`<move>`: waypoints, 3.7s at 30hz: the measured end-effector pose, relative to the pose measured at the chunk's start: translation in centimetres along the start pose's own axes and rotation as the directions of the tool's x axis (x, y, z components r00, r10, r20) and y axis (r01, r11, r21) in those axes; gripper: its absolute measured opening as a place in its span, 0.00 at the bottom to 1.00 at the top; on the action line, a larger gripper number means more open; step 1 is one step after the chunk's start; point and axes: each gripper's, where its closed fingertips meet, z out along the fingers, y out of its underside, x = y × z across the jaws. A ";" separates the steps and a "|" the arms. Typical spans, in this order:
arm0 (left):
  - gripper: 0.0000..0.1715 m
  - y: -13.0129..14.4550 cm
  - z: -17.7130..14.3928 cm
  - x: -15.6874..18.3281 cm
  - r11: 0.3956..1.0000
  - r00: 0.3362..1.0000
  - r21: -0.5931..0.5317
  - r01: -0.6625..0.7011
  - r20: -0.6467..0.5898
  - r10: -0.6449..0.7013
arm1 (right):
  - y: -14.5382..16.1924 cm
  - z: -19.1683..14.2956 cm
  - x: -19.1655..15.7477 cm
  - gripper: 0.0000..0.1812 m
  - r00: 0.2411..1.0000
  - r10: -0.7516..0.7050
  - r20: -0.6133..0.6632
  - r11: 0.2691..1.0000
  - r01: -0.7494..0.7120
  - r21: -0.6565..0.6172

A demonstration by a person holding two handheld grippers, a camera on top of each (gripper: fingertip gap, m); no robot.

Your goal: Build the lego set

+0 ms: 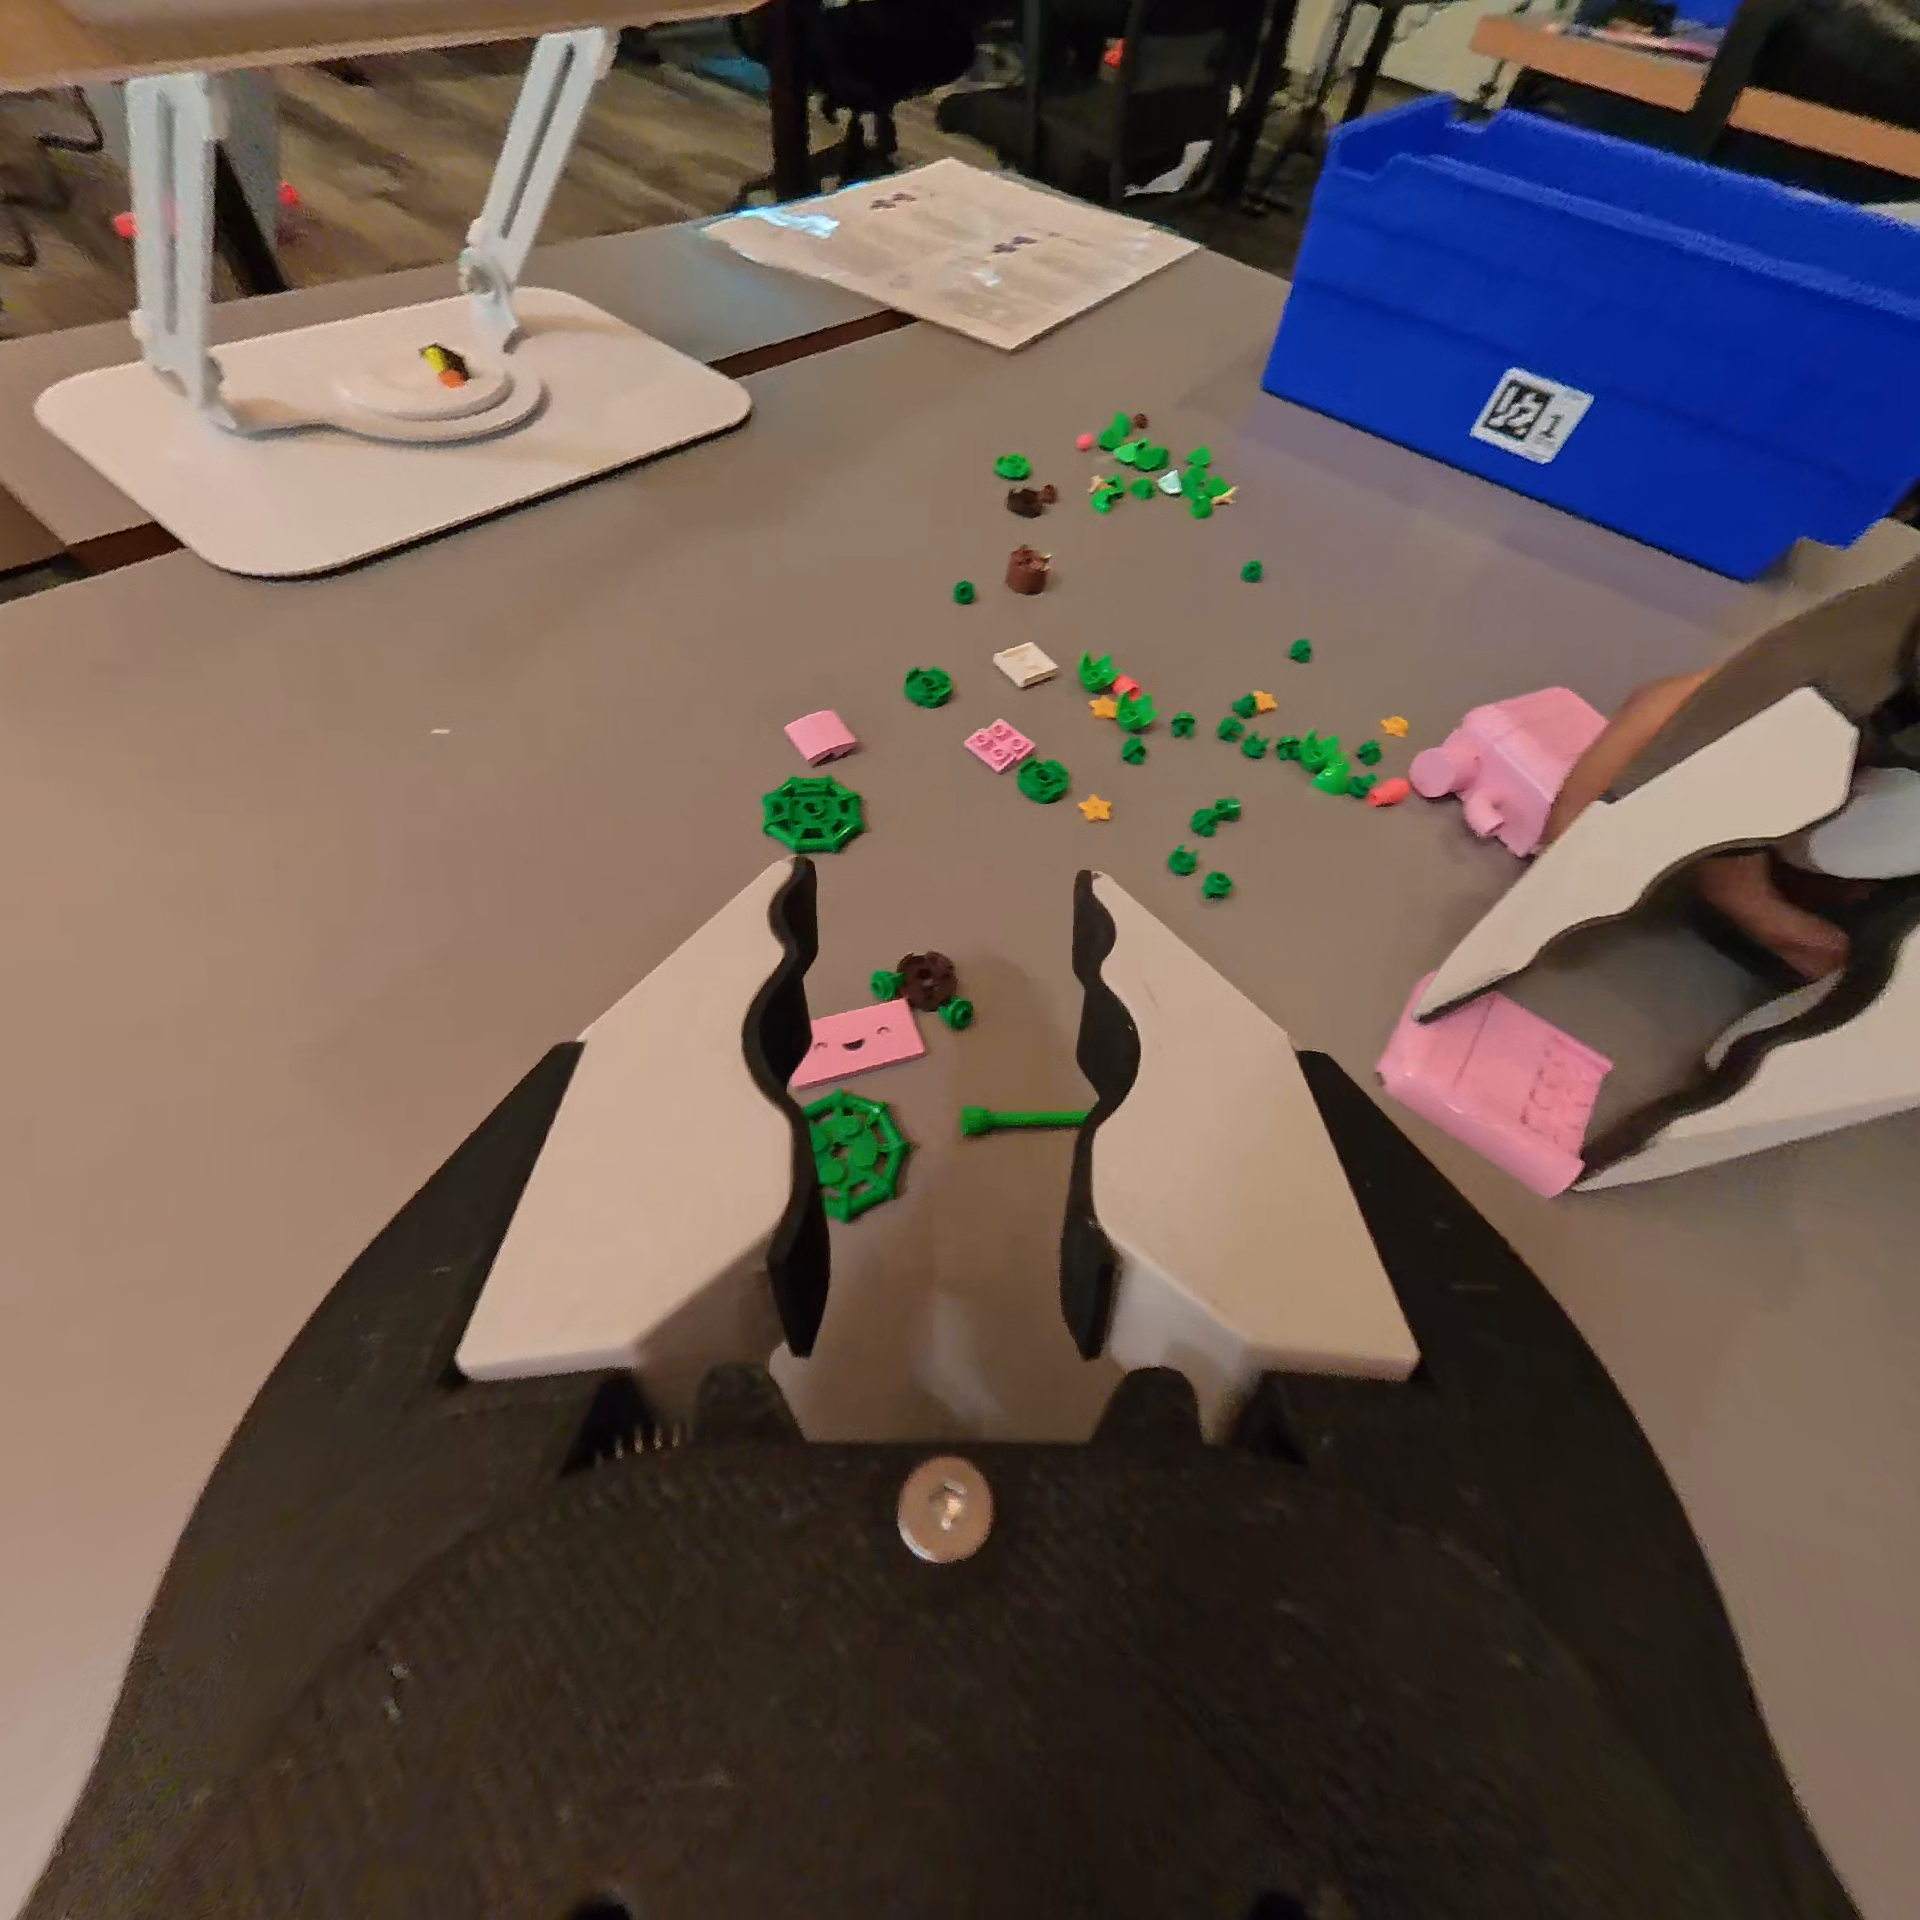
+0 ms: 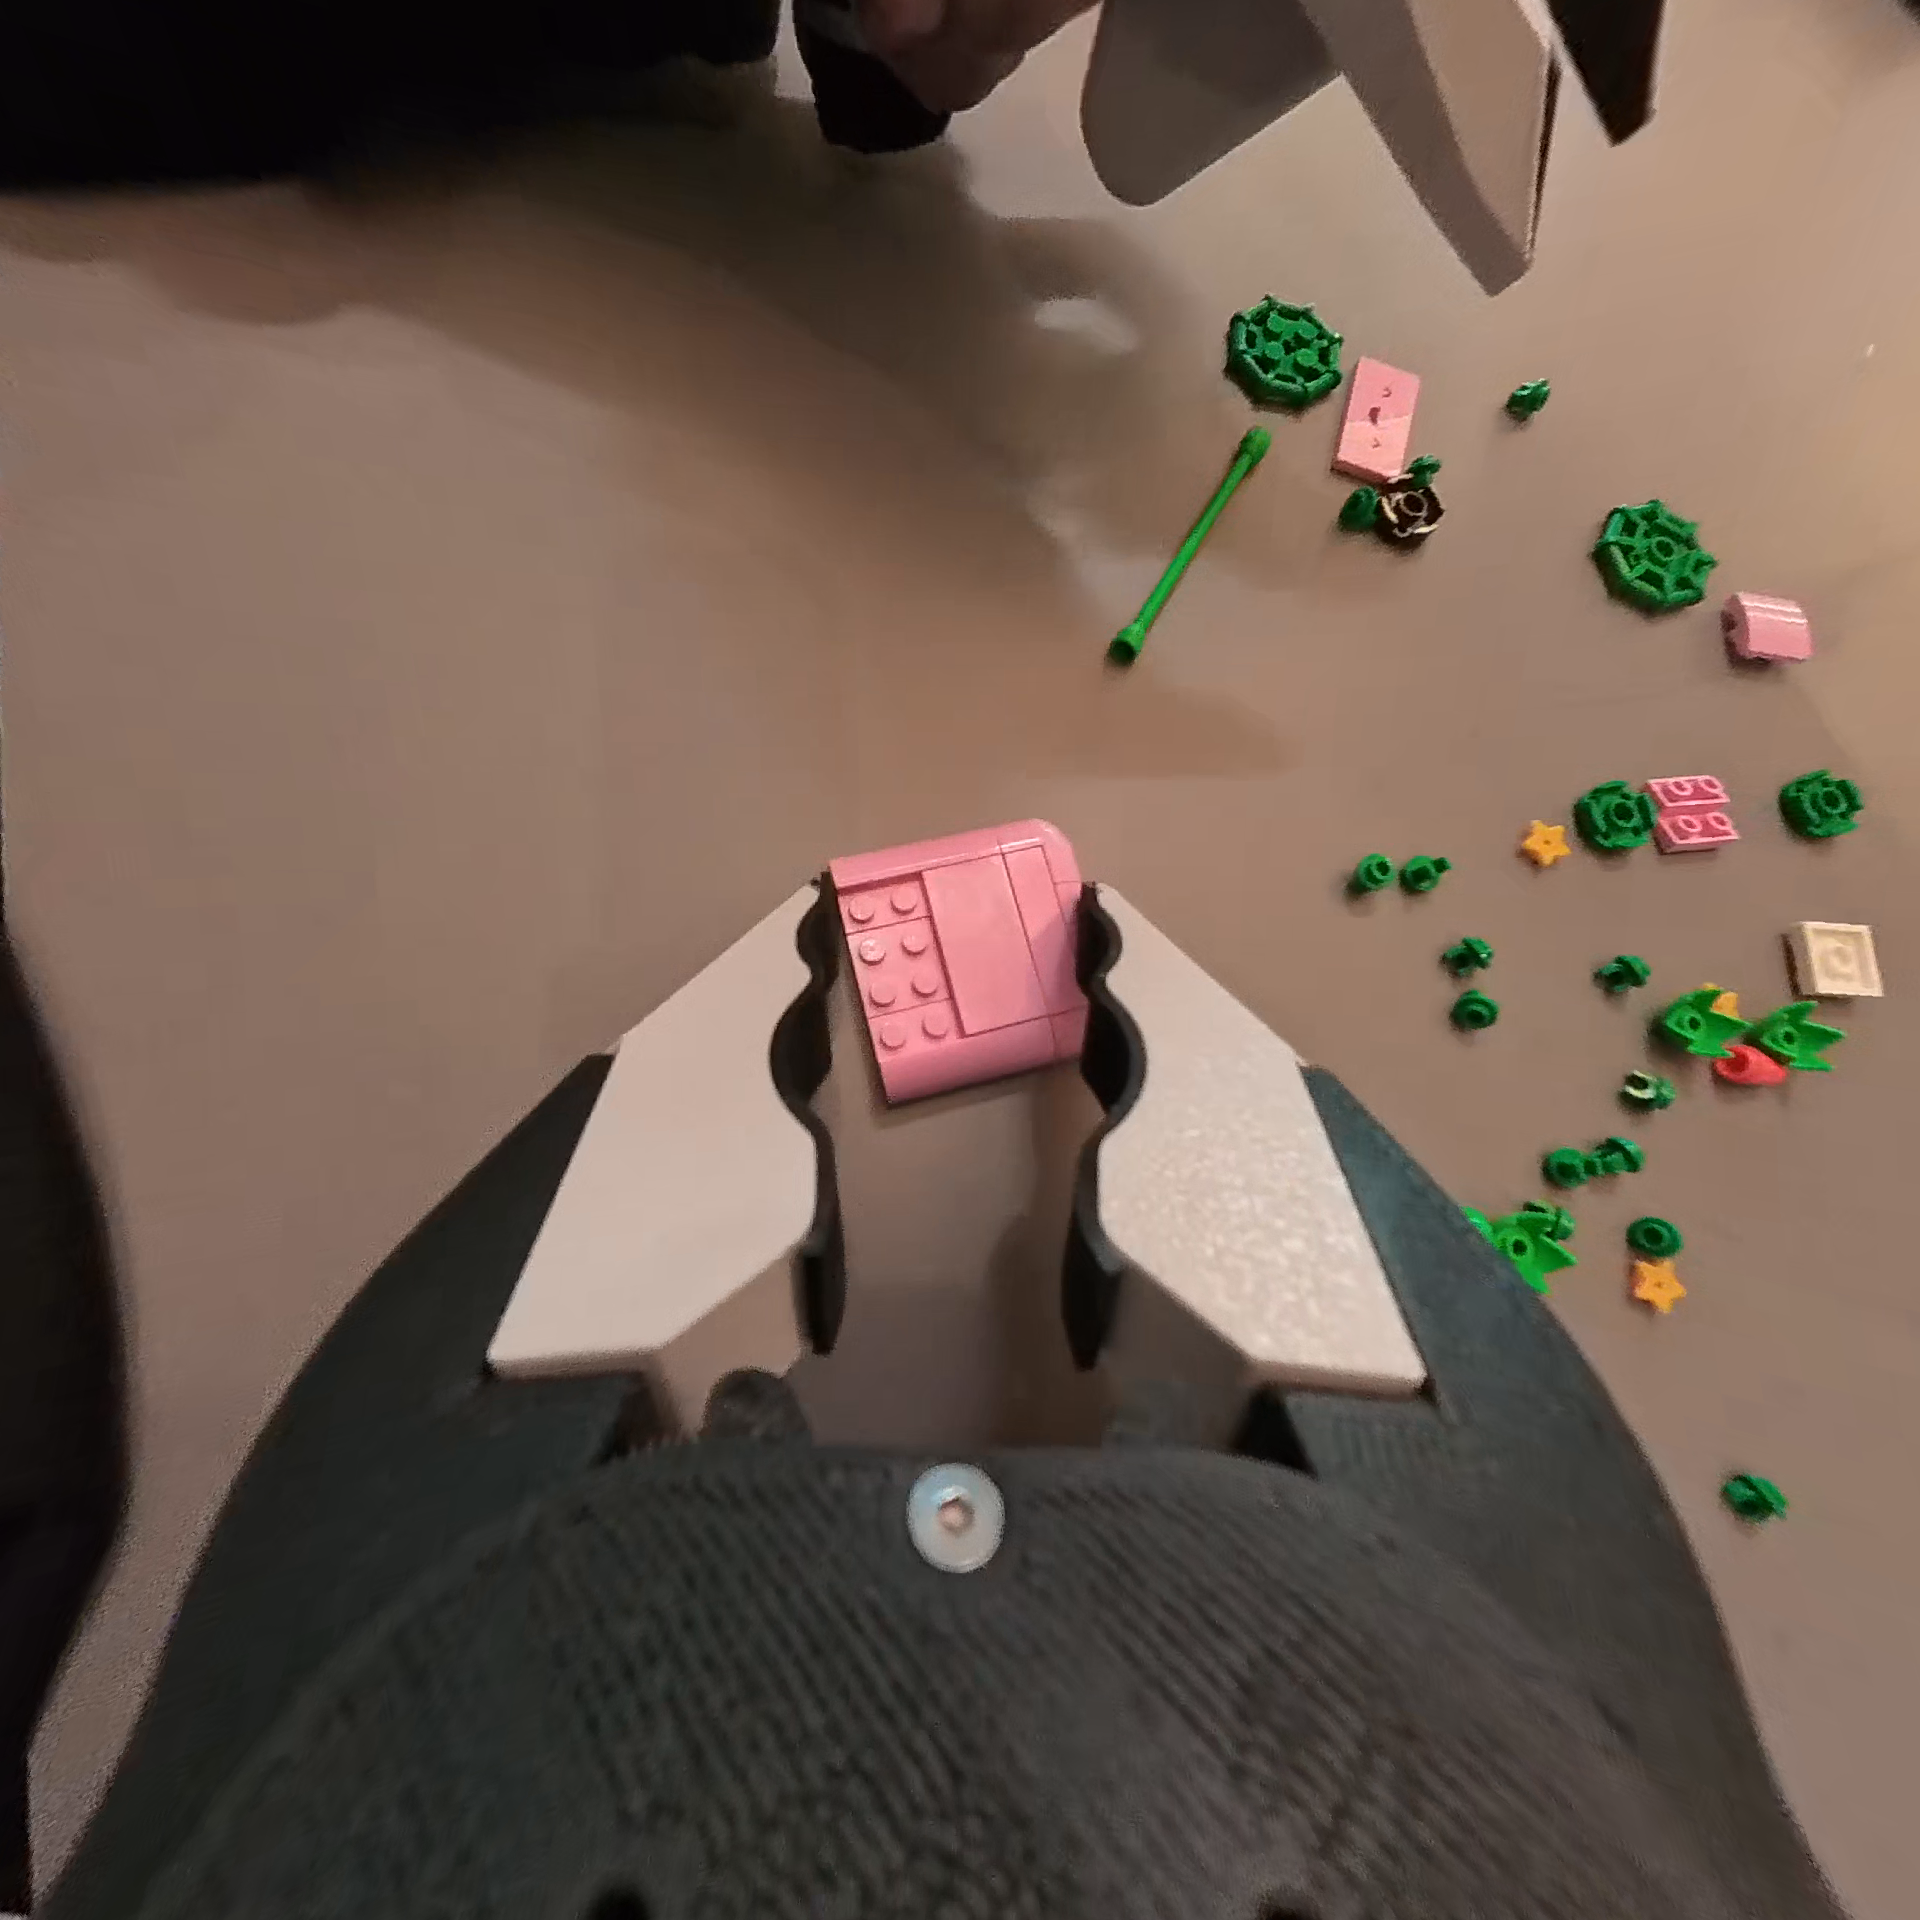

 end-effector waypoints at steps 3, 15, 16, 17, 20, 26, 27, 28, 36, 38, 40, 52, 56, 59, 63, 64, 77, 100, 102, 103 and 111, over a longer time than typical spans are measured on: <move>0.27 -0.5 -0.1 0.9 0.999 0.999 0.028 0.016 -0.052 -0.015 | -0.9 -0.3 0.1 0.16 1.000 0.016 0.000 0.999 -0.016 0.049; 0.26 -1.6 -0.3 5.1 0.978 0.928 0.045 0.202 -0.329 -0.177 | -3.0 -3.1 4.0 0.24 0.983 0.174 -0.066 0.961 -0.154 0.232; 0.26 -1.2 -0.1 5.6 0.984 0.929 0.027 0.174 -0.337 -0.155 | -2.6 -2.8 4.1 0.27 0.981 0.185 -0.066 0.964 -0.168 0.207; 0.26 -0.8 0.2 6.3 0.990 0.930 0.004 0.138 -0.343 -0.129 | -2.1 -2.4 4.1 0.28 0.979 0.188 -0.075 0.969 -0.172 0.177; 0.27 1.3 1.2 8.1 0.996 0.942 -0.083 -0.016 -0.336 -0.012 | -0.9 -1.9 4.8 0.26 0.974 0.180 -0.137 0.980 -0.166 0.111; 0.27 3.6 3.1 10.9 0.959 0.946 -0.198 -0.202 -0.294 0.138 | -1.2 -3.7 6.9 0.17 0.956 0.232 -0.178 0.965 -0.204 0.165; 0.27 3.9 3.4 10.6 0.952 0.952 -0.219 -0.215 -0.266 0.153 | -1.3 -4.1 7.2 0.16 0.953 0.240 -0.183 0.962 -0.209 0.175; 0.28 4.2 3.6 10.3 0.945 0.957 -0.240 -0.221 -0.241 0.162 | -1.3 -4.3 7.3 0.16 0.952 0.251 -0.177 0.959 -0.218 0.182; 0.32 5.7 4.3 10.3 0.905 0.955 -0.340 -0.255 -0.233 0.182 | 0.9 -2.3 5.7 0.18 0.965 0.200 -0.170 0.980 -0.200 0.020; 0.26 6.1 4.3 10.5 0.893 0.949 -0.352 -0.280 -0.240 0.203 | 1.2 -2.0 5.5 0.20 0.965 0.206 -0.163 0.978 -0.209 0.001; 0.23 6.3 4.3 10.7 0.885 0.942 -0.355 -0.302 -0.254 0.220 | 1.4 -1.9 5.5 0.21 0.965 0.212 -0.158 0.977 -0.215 -0.006; 0.13 6.5 3.9 11.6 0.875 0.921 -0.343 -0.342 -0.307 0.240 | 1.7 -1.5 4.8 0.15 0.972 0.202 -0.122 0.978 -0.207 -0.035; 0.06 6.6 3.8 11.8 0.872 0.917 -0.341 -0.352 -0.314 0.247 | 2.0 -1.6 5.2 0.18 0.969 0.223 -0.101 0.973 -0.228 -0.038; 0.06 6.6 3.8 11.8 0.869 0.914 -0.338 -0.361 -0.313 0.258 | 2.1 -1.6 5.1 0.18 0.965 0.257 -0.053 0.965 -0.259 -0.042; 0.08 6.6 3.9 11.8 0.873 0.918 -0.343 -0.346 -0.314 0.240 | 2.1 -1.5 5.1 0.18 0.983 0.181 -0.012 0.978 -0.181 -0.105; 0.10 6.5 3.9 11.6 0.875 0.922 -0.345 -0.339 -0.307 0.236 | 2.1 -1.5 5.1 0.18 0.987 0.159 0.002 0.980 -0.158 -0.123; 0.19 6.6 3.9 11.8 0.870 0.916 -0.344 -0.353 -0.316 0.246 | 1.5 -0.9 6.3 0.15 0.985 0.152 0.081 0.978 -0.139 -0.153; 0.11 6.7 3.8 12.1 0.867 0.910 -0.342 -0.363 -0.329 0.252 | 0.8 -2.2 13.2 0.21 0.965 0.128 -0.231 0.992 -0.126 0.025; 0.11 6.7 3.8 12.1 0.868 0.911 -0.342 -0.360 -0.331 0.247 | 1.2 -1.8 15.0 0.27 0.946 0.185 -0.264 0.983 -0.180 0.045; 0.11 6.7 3.8 12.1 0.868 0.911 -0.342 -0.360 -0.331 0.247 | 1.6 -1.5 15.5 0.29 0.941 0.209 -0.267 0.978 -0.207 0.035; 0.12 6.7 3.8 12.0 0.866 0.910 -0.340 -0.368 -0.324 0.259 | 2.9 0.2 16.4 0.29 0.924 0.288 -0.253 0.952 -0.304 -0.028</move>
